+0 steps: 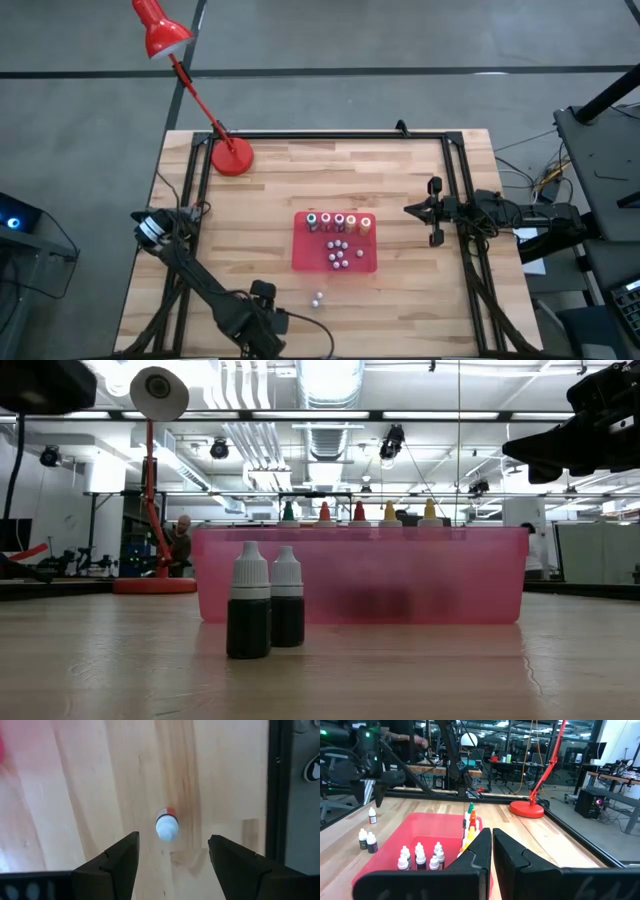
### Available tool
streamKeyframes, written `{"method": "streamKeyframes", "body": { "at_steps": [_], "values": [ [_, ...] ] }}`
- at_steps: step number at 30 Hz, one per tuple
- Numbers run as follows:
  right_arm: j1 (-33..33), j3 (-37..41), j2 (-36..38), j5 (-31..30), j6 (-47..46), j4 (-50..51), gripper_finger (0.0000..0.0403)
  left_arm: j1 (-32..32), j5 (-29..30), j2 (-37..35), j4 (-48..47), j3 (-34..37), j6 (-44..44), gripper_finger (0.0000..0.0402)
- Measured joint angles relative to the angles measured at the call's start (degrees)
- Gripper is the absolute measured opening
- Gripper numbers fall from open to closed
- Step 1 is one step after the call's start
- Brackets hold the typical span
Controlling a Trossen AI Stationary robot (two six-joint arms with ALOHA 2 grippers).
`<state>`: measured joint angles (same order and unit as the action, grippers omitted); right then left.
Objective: Pick & Place food coloring
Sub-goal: Put the small red food coloring bottle into the container
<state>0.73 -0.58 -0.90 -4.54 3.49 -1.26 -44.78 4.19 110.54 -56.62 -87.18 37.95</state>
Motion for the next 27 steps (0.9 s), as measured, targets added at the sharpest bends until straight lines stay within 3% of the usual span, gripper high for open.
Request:
{"method": "streamKeyframes", "body": {
  "at_steps": [10, 27],
  "values": [
    [0.0, 0.0, 0.0, 0.0, 0.0, 0.0, 0.0009, 0.1, 0.0, -0.1, 6.6, 6.0, 0.0, 0.021],
    [0.0, 0.0, 0.0, 0.0, 0.0, 0.0, 0.0009, 1.3, 0.3, -0.2, 8.7, 7.8, -0.2, 0.021]
  ]
}}
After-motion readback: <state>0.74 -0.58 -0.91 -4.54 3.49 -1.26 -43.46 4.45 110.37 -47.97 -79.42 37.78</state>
